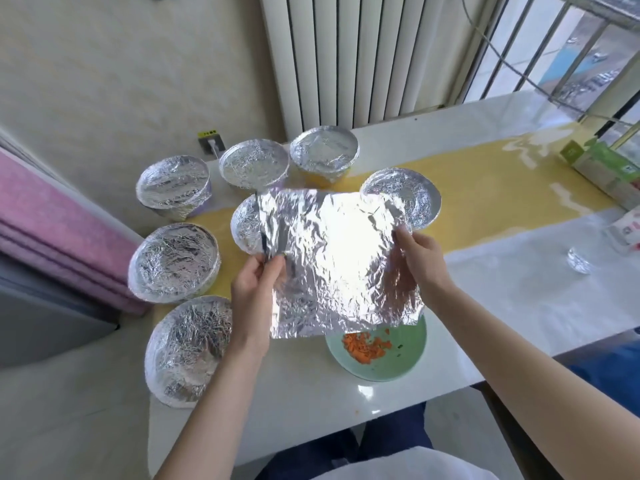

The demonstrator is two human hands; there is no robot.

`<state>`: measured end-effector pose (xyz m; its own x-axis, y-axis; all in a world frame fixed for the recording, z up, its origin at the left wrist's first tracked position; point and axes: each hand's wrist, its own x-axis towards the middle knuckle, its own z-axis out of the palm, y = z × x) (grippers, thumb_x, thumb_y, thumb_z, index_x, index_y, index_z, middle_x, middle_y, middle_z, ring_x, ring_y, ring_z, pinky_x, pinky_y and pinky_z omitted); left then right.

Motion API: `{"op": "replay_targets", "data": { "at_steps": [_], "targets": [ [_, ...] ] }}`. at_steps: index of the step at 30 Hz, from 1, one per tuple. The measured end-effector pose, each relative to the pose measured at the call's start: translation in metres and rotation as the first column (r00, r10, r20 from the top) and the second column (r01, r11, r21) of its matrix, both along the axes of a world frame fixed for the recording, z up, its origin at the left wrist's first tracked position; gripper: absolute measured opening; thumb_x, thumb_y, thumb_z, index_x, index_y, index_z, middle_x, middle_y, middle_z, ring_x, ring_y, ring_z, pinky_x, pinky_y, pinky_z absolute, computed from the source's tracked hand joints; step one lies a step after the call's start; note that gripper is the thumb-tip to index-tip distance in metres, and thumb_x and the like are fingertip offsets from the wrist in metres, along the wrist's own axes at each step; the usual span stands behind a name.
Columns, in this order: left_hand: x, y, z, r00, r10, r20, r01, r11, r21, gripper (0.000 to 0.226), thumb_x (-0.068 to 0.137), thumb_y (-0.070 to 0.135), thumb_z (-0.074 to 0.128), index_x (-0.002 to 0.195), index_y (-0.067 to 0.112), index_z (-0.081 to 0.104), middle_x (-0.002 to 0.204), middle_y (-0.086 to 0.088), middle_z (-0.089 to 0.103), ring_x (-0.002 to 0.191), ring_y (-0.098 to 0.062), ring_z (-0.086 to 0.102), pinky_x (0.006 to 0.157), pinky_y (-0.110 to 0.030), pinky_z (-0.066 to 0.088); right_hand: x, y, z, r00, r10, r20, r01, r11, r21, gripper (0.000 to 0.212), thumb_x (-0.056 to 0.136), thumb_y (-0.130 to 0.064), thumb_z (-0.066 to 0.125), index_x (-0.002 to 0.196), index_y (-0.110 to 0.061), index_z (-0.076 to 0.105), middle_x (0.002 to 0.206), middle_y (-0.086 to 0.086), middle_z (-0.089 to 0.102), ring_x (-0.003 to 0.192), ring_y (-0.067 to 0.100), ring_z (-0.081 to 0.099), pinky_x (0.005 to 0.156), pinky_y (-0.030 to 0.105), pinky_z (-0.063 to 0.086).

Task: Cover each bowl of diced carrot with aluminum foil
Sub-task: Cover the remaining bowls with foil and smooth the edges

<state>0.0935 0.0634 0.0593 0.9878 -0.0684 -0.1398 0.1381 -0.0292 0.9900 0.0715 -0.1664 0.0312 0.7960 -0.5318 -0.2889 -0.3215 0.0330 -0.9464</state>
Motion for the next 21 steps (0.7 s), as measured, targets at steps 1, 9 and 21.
{"op": "replay_targets", "data": {
  "at_steps": [1, 9, 21],
  "targets": [
    [-0.004, 0.0, -0.009, 1.0, 0.019, -0.022, -0.019, 0.999, 0.035, 0.017, 0.092, 0.024, 0.054, 0.082, 0.011, 0.057, 0.075, -0.008, 0.051, 0.069, -0.015, 0.044, 0.062, -0.013, 0.038, -0.005, -0.001, -0.006, 1.0, -0.018, -0.006, 0.018, 0.999, -0.027, 0.041, 0.095, -0.037, 0.05, 0.068, -0.007, 0.049, 0.053, 0.007, 0.044, 0.043, 0.017, 0.04, 0.04, 0.022, 0.035],
    [-0.042, -0.005, -0.077, 0.999, -0.029, -0.046, 0.042, 0.944, 0.327, 0.03, 0.099, 0.024, 0.041, 0.075, 0.008, 0.049, 0.055, 0.001, 0.039, 0.044, -0.01, 0.032, 0.041, -0.022, 0.028, -0.043, -0.008, -0.049, 0.983, -0.066, -0.17, -0.01, 0.91, -0.414, 0.05, 0.098, -0.042, 0.038, 0.058, -0.013, 0.039, 0.049, 0.007, 0.042, 0.046, 0.022, 0.042, 0.05, 0.039, 0.041],
    [-0.076, -0.016, -0.105, 0.994, -0.01, -0.109, 0.053, 0.914, 0.401, 0.029, 0.101, 0.019, 0.034, 0.08, 0.003, 0.046, 0.053, -0.009, 0.045, 0.038, -0.013, 0.039, 0.037, -0.027, 0.036, -0.079, -0.012, -0.073, 0.953, -0.087, -0.29, -0.045, 0.907, -0.419, 0.054, 0.1, -0.041, 0.031, 0.058, -0.009, 0.041, 0.051, 0.011, 0.046, 0.049, 0.024, 0.046, 0.054, 0.037, 0.043]
  ]
}}
